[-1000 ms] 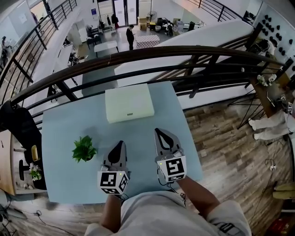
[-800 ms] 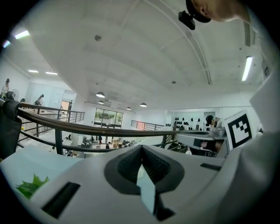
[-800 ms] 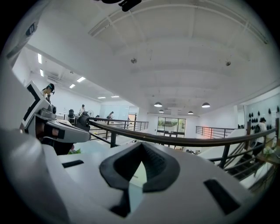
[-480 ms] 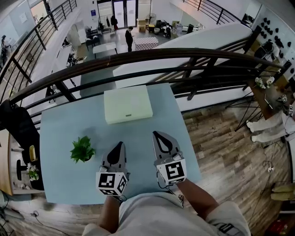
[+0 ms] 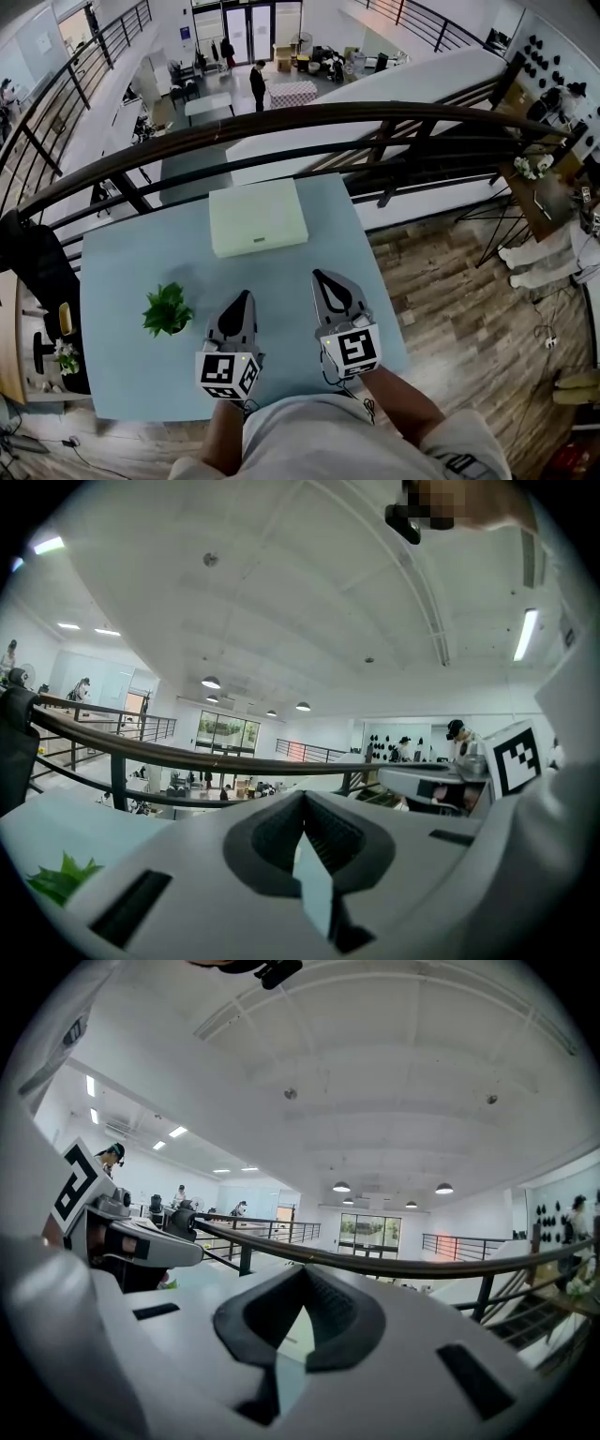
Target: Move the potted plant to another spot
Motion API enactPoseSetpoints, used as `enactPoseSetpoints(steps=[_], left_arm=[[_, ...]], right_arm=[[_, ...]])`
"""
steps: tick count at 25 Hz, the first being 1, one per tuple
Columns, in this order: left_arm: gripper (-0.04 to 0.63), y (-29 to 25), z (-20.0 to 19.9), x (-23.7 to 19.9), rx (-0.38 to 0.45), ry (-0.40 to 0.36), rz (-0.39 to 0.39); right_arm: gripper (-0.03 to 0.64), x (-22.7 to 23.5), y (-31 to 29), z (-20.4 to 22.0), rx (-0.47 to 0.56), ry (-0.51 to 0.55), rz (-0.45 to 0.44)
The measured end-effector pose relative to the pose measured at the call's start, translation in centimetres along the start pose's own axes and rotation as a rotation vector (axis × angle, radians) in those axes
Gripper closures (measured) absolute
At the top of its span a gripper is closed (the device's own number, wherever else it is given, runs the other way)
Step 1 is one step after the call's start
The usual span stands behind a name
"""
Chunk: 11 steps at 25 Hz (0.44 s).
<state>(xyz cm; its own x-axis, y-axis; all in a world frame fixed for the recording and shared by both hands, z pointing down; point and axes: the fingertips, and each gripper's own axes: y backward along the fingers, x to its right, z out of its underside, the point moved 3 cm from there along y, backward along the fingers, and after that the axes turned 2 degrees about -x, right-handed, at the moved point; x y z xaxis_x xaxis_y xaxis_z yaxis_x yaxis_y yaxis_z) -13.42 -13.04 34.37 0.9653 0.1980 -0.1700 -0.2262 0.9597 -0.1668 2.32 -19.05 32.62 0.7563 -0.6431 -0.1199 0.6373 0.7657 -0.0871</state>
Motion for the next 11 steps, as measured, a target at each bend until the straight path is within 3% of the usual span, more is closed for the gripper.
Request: enactPoseSetpoints(steps=[11], left_arm=[[0.583, 0.12, 0.42, 0.27, -0.004, 0.004, 0.007]], right_arm=[[0.614, 0.71, 0.6, 0.53, -0.009, -0.01, 0.021]])
